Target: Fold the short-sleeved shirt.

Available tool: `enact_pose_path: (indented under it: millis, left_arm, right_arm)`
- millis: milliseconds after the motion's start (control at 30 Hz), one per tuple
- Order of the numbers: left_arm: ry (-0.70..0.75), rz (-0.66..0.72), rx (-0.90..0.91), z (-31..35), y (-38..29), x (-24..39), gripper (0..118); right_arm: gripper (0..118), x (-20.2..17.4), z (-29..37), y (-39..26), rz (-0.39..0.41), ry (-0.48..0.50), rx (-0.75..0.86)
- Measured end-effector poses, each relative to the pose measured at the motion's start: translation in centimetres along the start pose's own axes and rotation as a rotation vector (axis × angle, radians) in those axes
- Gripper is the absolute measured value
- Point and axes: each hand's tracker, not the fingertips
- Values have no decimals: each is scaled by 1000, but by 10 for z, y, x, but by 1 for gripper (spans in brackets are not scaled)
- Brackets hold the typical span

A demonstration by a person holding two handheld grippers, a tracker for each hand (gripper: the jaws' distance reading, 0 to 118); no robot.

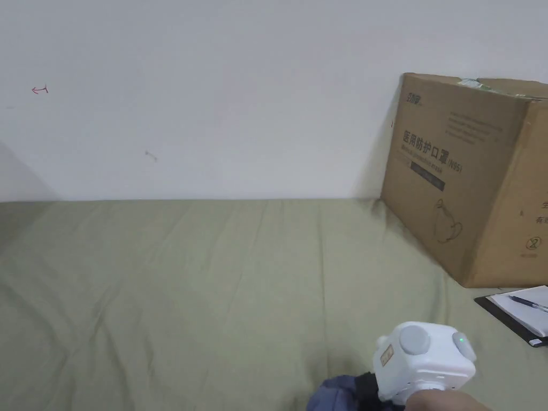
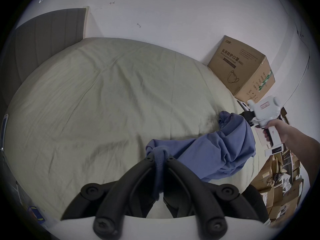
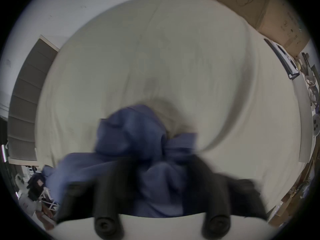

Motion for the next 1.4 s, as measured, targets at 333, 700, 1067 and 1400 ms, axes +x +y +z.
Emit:
enact_pose_path:
  millis: [333, 700, 1067, 1400]
  left_arm:
    - [-46, 26, 214, 74, 47, -5, 4]
    - [-52, -33, 500, 185, 179, 31, 4]
    - [-4, -38, 688, 197, 273, 69, 4]
    - [21, -23, 426, 113, 234, 42, 4]
  right_arm:
    - [17, 42, 209, -29, 5, 209, 376]
    - [17, 48, 345, -17, 1, 268, 623]
    - [17, 18, 390, 92, -89, 284, 901]
    - [17, 43, 308, 56, -12, 178, 786]
